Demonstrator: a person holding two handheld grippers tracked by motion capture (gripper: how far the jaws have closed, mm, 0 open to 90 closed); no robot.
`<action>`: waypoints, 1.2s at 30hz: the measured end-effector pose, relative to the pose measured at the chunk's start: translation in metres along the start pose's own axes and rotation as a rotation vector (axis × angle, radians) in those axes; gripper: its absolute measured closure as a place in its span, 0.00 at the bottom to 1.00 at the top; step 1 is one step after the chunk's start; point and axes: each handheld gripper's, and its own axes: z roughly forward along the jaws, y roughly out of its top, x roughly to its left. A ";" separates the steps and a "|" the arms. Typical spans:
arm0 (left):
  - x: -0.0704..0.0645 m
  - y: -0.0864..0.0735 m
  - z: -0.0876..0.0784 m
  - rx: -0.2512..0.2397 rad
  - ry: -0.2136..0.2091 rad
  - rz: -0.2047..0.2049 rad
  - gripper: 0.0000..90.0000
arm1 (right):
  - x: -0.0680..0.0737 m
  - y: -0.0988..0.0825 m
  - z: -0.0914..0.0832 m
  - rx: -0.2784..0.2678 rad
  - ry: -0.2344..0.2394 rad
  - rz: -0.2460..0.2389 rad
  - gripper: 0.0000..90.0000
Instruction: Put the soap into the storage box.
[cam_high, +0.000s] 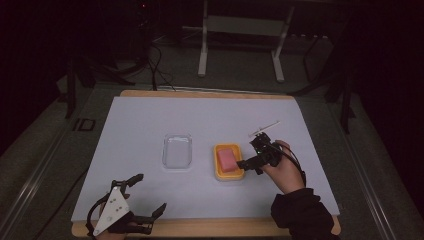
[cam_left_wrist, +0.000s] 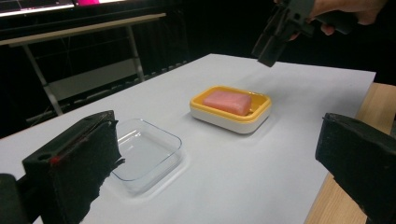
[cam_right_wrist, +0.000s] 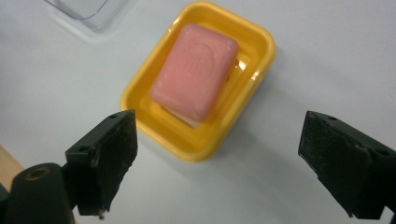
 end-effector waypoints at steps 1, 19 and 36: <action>0.000 0.000 0.000 0.000 0.000 -0.001 0.00 | -0.002 -0.003 -0.002 -0.010 -0.003 -0.001 0.13; 0.000 0.000 0.001 0.009 0.002 0.008 0.00 | -0.032 -0.053 -0.020 -0.142 -0.138 -0.016 0.13; -0.001 0.000 0.001 0.012 0.002 0.010 0.00 | -0.049 -0.097 -0.012 -0.140 -0.186 -0.007 0.15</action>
